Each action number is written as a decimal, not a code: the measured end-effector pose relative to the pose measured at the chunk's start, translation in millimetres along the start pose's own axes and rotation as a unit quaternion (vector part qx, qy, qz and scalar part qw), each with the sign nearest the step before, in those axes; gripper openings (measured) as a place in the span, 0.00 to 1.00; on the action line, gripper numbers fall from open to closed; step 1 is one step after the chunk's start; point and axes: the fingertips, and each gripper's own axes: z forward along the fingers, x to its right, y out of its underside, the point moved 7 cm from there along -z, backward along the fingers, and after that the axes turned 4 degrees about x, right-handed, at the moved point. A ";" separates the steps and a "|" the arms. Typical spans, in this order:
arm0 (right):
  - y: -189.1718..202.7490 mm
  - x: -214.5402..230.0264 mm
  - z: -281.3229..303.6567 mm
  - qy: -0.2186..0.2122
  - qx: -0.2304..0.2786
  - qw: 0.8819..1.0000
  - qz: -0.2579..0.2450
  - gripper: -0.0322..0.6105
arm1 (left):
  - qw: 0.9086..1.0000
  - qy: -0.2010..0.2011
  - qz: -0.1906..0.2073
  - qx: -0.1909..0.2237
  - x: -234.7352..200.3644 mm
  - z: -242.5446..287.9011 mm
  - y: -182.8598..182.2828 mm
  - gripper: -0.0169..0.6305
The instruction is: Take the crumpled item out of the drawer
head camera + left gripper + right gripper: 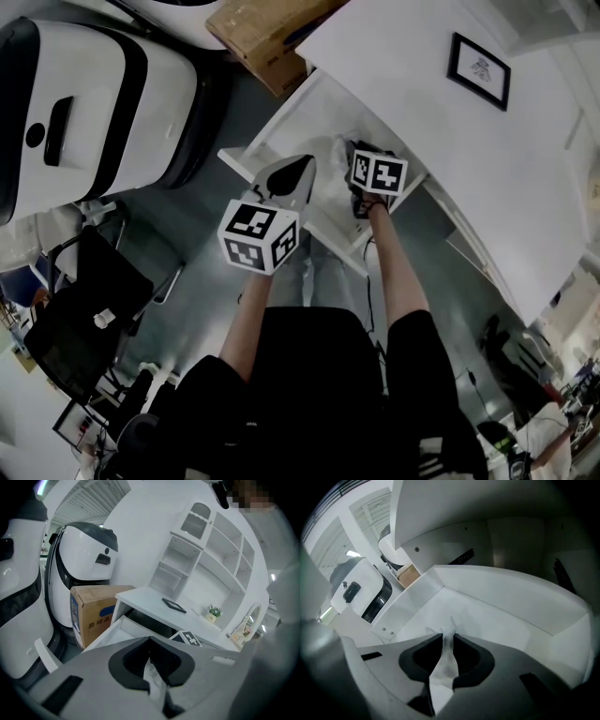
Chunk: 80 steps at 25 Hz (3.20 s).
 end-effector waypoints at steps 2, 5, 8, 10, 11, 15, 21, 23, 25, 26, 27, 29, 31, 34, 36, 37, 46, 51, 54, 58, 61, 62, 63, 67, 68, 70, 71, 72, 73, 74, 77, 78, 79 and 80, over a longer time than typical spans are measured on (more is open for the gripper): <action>-0.1 -2.7 -5.5 -0.003 0.004 1.000 -0.008 0.14 | 1.000 -0.002 0.000 0.000 -0.5 -1.0 -0.1 0.02; -0.5 -8.2 -17.4 -0.011 0.011 1.000 -0.016 0.14 | 1.000 -0.002 0.005 0.002 0.1 -3.4 -0.3 0.02; -2.7 -14.6 -34.7 -0.019 0.025 0.999 -0.025 0.14 | 1.000 0.001 0.016 0.006 2.2 -9.1 -2.1 0.02; -4.0 -19.9 -49.0 -0.026 0.035 0.999 -0.031 0.13 | 1.000 -0.001 0.016 0.011 4.2 -15.0 -3.6 0.02; -4.1 -22.8 -56.0 -0.031 0.039 0.998 -0.035 0.13 | 1.000 -0.002 0.016 0.013 5.4 -18.0 -4.3 0.02; -5.3 -30.5 -82.1 -0.050 0.055 0.996 -0.051 0.13 | 0.999 -0.001 0.026 0.022 12.7 -27.7 -8.8 0.02; -25.1 -49.3 -124.1 -0.077 0.102 0.990 -0.067 0.13 | 0.998 0.009 0.046 0.040 19.7 -44.4 -21.9 0.02; -29.5 -55.5 -139.0 -0.084 0.115 0.987 -0.070 0.13 | 0.998 0.010 0.051 0.045 24.4 -51.7 -26.5 0.02; -35.5 -60.8 -152.8 -0.092 0.129 0.985 -0.073 0.13 | 0.997 0.010 0.054 0.055 28.8 -58.0 -32.4 0.02; -38.7 -63.2 -159.8 -0.096 0.137 0.983 -0.074 0.13 | 0.997 0.009 0.054 0.061 31.1 -61.0 -35.7 0.02; -41.9 -65.7 -166.7 -0.100 0.145 0.982 -0.074 0.13 | 0.996 0.009 0.056 0.069 33.4 -64.1 -39.3 0.02; -47.6 -71.2 -180.1 -0.108 0.162 0.978 -0.070 0.13 | 0.995 0.008 0.063 0.082 37.7 -71.1 -46.7 0.02; -53.4 -76.4 -193.8 -0.114 0.179 0.975 -0.070 0.13 | 0.993 0.010 0.072 0.092 42.1 -78.2 -53.2 0.02; -60.5 -82.3 -216.4 -0.122 0.205 0.969 -0.072 0.13 | 0.991 0.013 0.084 0.106 48.6 -90.1 -60.5 0.02; -64.1 -84.9 -230.5 -0.125 0.221 0.965 -0.073 0.13 | 0.989 0.014 0.090 0.115 52.0 -98.0 -64.2 0.02; -65.6 -86.3 -236.8 -0.126 0.228 0.963 -0.073 0.13 | 0.989 0.014 0.092 0.118 53.1 -101.8 -65.8 0.02; -80.0 -96.9 -292.7 -0.135 0.301 0.939 -0.101 0.13 | 0.982 0.014 0.109 0.153 66.7 -128.2 -78.8 0.02; -89.2 -107.5 -322.5 -0.144 0.344 0.921 -0.111 0.13 | 0.976 0.013 0.128 0.173 72.5 -146.7 -89.3 0.02; -93.6 -111.8 -339.2 -0.149 0.364 0.912 -0.114 0.13 | 0.972 0.009 0.135 0.193 75.8 -157.5 -97.9 0.02; -95.3 -115.6 -357.4 -0.150 0.390 0.900 -0.125 0.13 | 0.965 0.004 0.143 0.218 79.0 -170.0 -105.8 0.02; -95.7 -117.1 -368.7 -0.148 0.410 0.889 -0.139 0.13 | 0.961 -0.002 0.149 0.233 79.8 -179.2 -108.9 0.02; -95.9 -118.0 -372.1 -0.148 0.416 0.886 -0.143 0.13 | 0.960 -0.005 0.149 0.237 79.4 -182.1 -109.9 0.02; -96.0 -119.0 -375.2 -0.147 0.421 0.883 -0.147 0.13 | 0.959 -0.009 0.148 0.242 78.7 -184.8 -110.9 0.02; -95.8 -119.9 -383.8 -0.140 0.434 0.876 -0.154 0.13 | 0.956 -0.016 0.148 0.252 77.3 -191.6 -114.2 0.02; -95.8 -119.6 -385.1 -0.136 0.436 0.876 -0.155 0.13 | 0.956 -0.017 0.150 0.252 77.4 -192.2 -114.9 0.02; -95.9 -118.6 -387.0 -0.126 0.441 0.875 -0.157 0.13 | 0.955 -0.020 0.155 0.253 77.8 -193.3 -115.9 0.02; -95.8 -117.7 -387.7 -0.122 0.442 0.874 -0.158 0.13 | 0.954 -0.021 0.156 0.254 78.0 -193.9 -116.2 0.02; -95.6 -116.6 -388.6 -0.118 0.443 0.874 -0.159 0.13 | 0.954 -0.022 0.157 0.255 78.3 -194.4 -116.4 0.02; -95.4 -115.5 -389.5 -0.115 0.444 0.874 -0.159 0.12 | 0.953 -0.023 0.157 0.256 78.5 -194.8 -116.4 0.02; -95.1 -114.5 -390.2 -0.113 0.446 0.874 -0.159 0.12 | 0.953 -0.023 0.158 0.257 78.7 -195.0 -116.5 0.02; -94.4 -112.8 -390.7 -0.109 0.450 0.872 -0.161 0.12 | 0.953 -0.023 0.159 0.258 79.0 -194.7 -116.3 0.02; -94.7 -112.7 -390.9 -0.108 0.450 0.872 -0.161 0.12 | 0.953 -0.022 0.160 0.258 79.2 -194.3 -116.6 0.02; -95.2 -112.7 -391.0 -0.107 0.451 0.871 -0.161 0.12 | 0.952 -0.022 0.160 0.258 79.4 -193.9 -117.2 0.02; -95.7 -112.7 -391.3 -0.105 0.452 0.871 -0.162 0.12 | 0.952 -0.022 0.161 0.258 79.6 -193.4 -117.9 0.02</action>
